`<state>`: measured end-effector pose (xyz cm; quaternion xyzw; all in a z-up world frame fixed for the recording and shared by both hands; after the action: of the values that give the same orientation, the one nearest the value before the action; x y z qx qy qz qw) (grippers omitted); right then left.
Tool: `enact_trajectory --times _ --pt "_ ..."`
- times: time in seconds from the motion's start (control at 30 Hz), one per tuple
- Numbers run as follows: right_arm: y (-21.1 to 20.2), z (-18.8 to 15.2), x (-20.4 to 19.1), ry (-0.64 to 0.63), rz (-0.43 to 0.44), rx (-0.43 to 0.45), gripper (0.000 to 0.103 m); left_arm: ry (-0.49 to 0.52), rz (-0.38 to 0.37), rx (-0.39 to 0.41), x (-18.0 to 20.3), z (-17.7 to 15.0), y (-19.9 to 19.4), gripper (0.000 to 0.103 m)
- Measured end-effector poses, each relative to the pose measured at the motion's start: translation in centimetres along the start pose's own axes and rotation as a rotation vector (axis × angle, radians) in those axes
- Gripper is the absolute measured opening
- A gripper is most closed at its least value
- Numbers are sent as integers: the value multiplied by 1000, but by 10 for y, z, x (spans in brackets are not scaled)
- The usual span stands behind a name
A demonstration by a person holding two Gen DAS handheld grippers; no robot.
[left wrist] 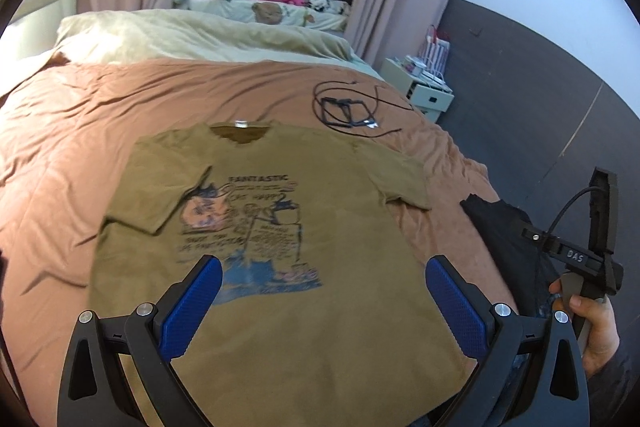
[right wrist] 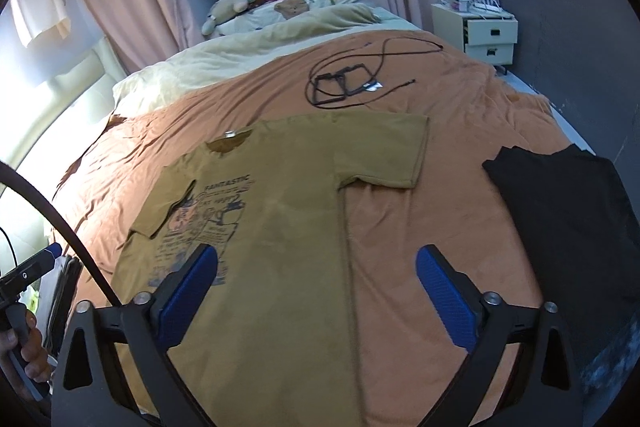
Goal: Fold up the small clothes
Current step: 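Move both grippers over to the other sleeve side of the T-shirt, then close the right gripper on the other sleeve edge and lift it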
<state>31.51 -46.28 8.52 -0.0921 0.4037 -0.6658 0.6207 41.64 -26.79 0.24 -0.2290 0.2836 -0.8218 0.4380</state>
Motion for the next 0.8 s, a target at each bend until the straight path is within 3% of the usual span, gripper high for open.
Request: enact_trajectory --times 0.17,0.5,0.8 --pt "22 20 21 40 -7 -11 81 42 -29 -13 18 19 35 97" --pt "88 59 59 132 2 -45 58 110 -79 -101 41 51 133 68" --pt "163 91 85 196 9 -78 52 121 -100 -174 37 67 223 52"
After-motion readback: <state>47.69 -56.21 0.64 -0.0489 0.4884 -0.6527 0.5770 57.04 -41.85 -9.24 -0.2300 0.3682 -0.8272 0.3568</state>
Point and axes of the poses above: each gripper's, at about its wrist camera, not at the fingertips, and y roughly the way its jaws point, x to its right, z to its top, the point moved 5 cm from there along y, roughly the way its jaws point, and after that the axes turned 11 degrees about y, right-handed, at the moved point
